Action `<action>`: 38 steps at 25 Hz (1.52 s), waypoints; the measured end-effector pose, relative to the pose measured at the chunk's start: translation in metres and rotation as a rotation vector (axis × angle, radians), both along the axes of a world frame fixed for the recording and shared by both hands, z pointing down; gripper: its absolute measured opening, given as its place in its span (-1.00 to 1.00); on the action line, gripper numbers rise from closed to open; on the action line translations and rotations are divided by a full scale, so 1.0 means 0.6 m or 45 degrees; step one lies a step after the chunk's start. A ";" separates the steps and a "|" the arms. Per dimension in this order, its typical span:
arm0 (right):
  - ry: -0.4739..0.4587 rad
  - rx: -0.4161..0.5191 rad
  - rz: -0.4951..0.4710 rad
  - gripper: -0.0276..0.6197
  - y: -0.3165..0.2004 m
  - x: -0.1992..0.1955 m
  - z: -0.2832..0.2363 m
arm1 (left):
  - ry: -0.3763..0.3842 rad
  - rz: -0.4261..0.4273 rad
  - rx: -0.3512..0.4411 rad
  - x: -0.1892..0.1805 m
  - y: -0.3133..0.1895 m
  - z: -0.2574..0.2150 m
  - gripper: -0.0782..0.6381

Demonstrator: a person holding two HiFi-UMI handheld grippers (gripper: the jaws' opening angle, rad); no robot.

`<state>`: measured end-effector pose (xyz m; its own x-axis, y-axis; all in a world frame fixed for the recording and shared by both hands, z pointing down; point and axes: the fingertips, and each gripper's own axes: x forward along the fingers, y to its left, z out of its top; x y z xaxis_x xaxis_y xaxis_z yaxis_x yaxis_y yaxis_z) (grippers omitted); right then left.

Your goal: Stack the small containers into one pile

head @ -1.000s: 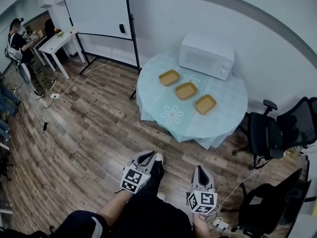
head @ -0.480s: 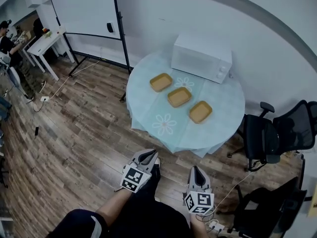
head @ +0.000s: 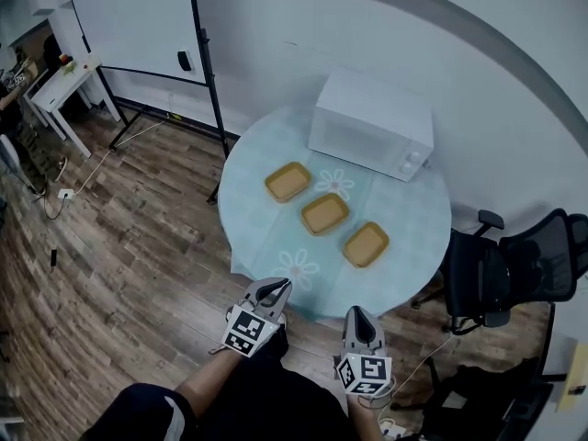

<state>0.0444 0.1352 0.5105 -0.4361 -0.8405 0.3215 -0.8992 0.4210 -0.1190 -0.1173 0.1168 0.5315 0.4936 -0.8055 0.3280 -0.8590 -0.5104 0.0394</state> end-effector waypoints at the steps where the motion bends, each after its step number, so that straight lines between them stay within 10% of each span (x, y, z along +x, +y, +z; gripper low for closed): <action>1: 0.002 0.000 0.004 -0.83 -0.020 -0.005 -0.001 | -0.001 0.011 -0.001 -0.003 -0.020 0.000 -0.71; 21: 0.010 -0.029 0.135 -0.83 -0.194 0.004 0.017 | -0.010 0.160 -0.022 0.011 -0.238 0.024 -0.71; 38: -0.003 -0.042 -0.008 -0.83 -0.329 0.016 0.037 | -0.102 0.158 -0.076 0.037 -0.389 0.086 -0.47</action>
